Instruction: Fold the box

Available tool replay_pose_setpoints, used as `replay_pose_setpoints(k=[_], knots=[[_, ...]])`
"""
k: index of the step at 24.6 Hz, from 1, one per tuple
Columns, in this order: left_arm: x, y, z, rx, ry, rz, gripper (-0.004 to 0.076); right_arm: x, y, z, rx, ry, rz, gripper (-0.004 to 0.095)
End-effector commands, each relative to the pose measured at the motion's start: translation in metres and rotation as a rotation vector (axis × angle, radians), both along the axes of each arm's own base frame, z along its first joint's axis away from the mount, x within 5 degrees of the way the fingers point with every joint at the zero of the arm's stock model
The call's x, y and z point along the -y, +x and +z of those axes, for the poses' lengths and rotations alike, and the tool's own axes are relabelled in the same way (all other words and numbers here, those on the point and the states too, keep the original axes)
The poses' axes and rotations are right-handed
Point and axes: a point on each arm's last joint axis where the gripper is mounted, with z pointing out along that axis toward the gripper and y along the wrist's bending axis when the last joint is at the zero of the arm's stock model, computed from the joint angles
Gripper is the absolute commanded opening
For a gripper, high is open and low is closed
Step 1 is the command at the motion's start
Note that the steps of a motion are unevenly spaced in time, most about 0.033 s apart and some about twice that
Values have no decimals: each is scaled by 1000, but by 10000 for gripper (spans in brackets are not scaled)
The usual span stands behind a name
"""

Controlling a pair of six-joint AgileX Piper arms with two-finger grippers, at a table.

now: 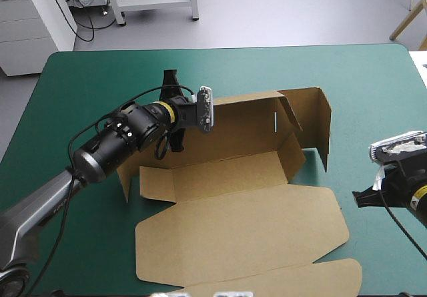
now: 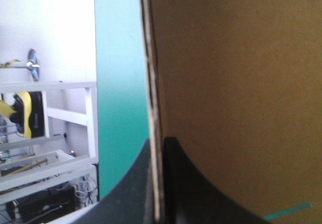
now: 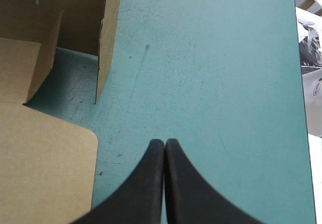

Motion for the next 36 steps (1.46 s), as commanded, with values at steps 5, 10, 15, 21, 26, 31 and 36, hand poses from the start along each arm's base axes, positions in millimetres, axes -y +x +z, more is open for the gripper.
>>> replay_pose_setpoints(k=[5,10,15,21,26,31,36], knots=[[3,-22,8,182,-56,-132,-10,2,1,14,88,16,-12,-19],[5,-25,5,239,-59,-180,-10,1,1,14,92,27,-18,-19],[3,-29,-4,236,-61,-193,-10,2,1,14,94,27,-18,-19],[-1,-36,-34,163,-47,-191,-10,0,3,18,143,39,-1,-19],[0,-41,-48,115,-101,-175,-10,-1,-1,43,242,110,8,-5],[11,-52,-50,64,-155,-186,-10,1,-15,101,405,189,27,258],[7,-54,-59,-7,-152,-126,-10,-9,7,140,450,245,36,655]])
